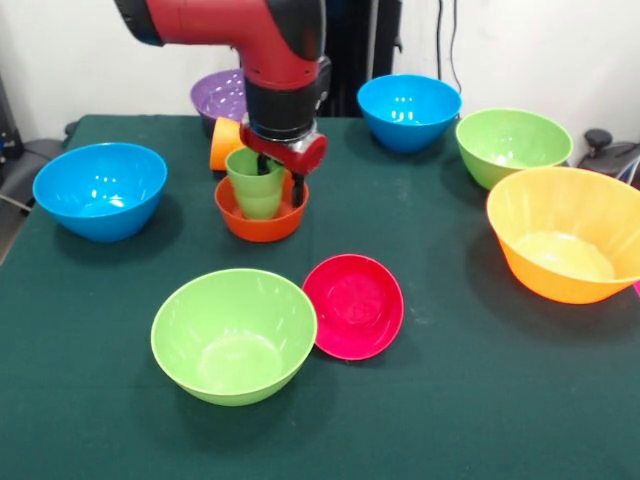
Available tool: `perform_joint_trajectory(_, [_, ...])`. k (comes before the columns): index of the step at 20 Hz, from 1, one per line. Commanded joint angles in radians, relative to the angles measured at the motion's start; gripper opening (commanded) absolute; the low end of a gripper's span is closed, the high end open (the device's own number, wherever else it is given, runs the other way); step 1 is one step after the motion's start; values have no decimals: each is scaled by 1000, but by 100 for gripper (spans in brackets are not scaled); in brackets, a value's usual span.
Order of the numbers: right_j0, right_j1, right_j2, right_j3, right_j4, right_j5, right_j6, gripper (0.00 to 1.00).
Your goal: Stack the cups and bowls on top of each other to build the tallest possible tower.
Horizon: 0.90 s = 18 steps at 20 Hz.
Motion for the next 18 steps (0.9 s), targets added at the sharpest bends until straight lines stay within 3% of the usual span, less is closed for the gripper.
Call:
perform_joint_trajectory(1, [91, -162, 43, 84, 18, 58, -15, 100])
perform_joint_trajectory(9, [142, -341, 39, 142, 121, 217, -34, 100])
perform_joint_trajectory(16, [114, -512, 72, 160, 186, 366, -164, 100])
perform_joint_trajectory(18, [118, -583, 58, 118, 140, 432, -263, 100])
